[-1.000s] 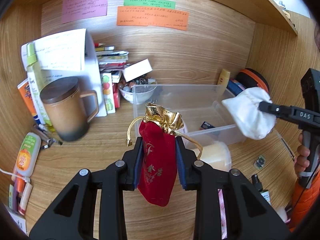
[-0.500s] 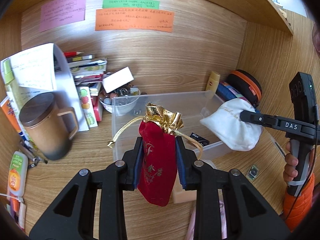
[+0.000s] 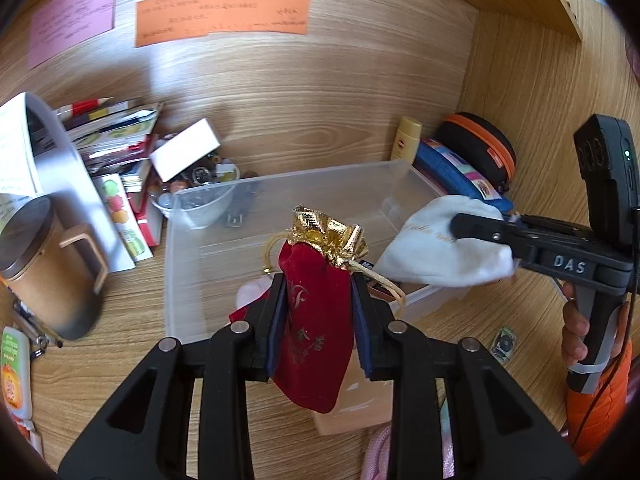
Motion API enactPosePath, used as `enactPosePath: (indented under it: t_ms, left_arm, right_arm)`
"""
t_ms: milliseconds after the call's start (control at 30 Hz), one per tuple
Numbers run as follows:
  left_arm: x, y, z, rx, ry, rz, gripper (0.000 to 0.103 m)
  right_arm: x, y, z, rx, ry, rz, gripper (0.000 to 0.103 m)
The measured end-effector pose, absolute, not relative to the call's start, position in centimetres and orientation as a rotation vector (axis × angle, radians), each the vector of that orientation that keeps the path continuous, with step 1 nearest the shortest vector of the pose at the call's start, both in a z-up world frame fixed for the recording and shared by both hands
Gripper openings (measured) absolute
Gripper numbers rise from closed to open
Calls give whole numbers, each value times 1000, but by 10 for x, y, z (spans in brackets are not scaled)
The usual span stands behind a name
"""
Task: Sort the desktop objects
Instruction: 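Carry the red pouch and white cloth bag over the clear box with both grippers, then open both grippers to drop the pouch and cloth bag into the clear box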
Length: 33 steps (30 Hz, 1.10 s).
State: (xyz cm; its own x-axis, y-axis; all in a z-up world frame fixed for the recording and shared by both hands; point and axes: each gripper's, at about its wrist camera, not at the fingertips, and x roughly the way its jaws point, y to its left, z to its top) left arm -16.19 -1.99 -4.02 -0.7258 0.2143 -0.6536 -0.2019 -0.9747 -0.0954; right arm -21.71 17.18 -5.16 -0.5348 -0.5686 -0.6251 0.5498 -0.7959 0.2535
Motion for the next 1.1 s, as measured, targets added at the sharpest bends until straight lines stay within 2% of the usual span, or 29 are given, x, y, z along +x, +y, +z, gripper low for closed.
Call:
enactPosePath:
  t_ms: [567,767,933,1100]
  left_arm:
    - [-183,-11,-52,-1087,-12,2667,30]
    - [-186,-8,-55,-1101,-1,2662,31]
    - [-188,-10,-56,-1108,-13,2661,35]
    - [-187,-11,-56,-1111,-16,2661,37]
  right_arm:
    - [-223,153,-53,946,141,-2347,34]
    - [-219,145,-53,923,248,-2378,42]
    - [-218,146,-50,914,274,-2399,56]
    - [-218,149,-47,912,275,-2409,59]
